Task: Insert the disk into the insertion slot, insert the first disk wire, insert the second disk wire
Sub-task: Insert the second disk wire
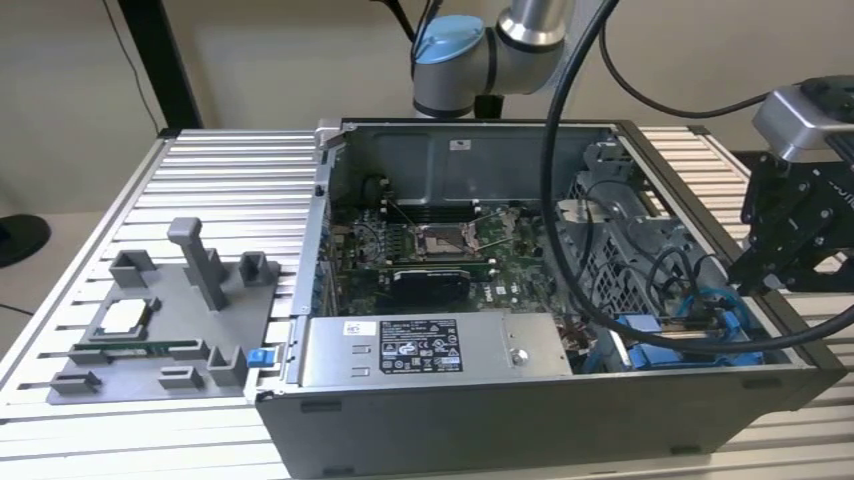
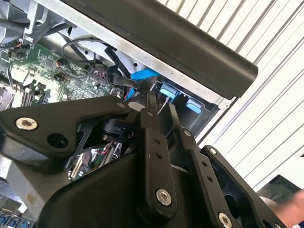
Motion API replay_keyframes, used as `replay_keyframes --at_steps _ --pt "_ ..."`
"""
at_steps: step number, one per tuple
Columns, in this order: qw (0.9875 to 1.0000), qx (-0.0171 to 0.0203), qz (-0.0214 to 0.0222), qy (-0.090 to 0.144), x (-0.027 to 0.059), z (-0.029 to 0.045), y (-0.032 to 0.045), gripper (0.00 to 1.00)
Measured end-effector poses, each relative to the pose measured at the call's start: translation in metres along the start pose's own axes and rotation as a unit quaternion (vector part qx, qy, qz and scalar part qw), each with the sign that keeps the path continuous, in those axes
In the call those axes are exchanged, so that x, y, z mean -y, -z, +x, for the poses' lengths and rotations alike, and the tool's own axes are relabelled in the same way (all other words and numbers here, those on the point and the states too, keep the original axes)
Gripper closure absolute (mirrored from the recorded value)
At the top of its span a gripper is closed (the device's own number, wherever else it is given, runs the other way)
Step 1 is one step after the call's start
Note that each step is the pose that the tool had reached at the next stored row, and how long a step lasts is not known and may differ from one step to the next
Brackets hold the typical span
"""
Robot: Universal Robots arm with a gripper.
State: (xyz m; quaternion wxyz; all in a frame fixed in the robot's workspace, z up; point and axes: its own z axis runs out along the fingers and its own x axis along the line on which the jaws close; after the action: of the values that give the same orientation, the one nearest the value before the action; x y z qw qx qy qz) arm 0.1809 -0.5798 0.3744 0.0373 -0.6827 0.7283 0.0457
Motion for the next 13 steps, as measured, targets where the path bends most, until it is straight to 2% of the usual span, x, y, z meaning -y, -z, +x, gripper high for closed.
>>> replay_keyframes --at_steps 3,7,9,13 --pt "1.0000 0.0000 0.0000 0.000 0.0003 -0.0024 0.0011 0.00" --pt "1.0000 0.0007 -0.0004 0.000 0.0090 -0.0034 0.0013 0.00" --pt "1.0000 0.0004 -0.0052 0.000 0.0130 -0.0037 0.0003 0.00" --pt "0.9998 -0.0001 -0.0194 -0.001 0.0157 -0.0054 -0.0007 0.00"
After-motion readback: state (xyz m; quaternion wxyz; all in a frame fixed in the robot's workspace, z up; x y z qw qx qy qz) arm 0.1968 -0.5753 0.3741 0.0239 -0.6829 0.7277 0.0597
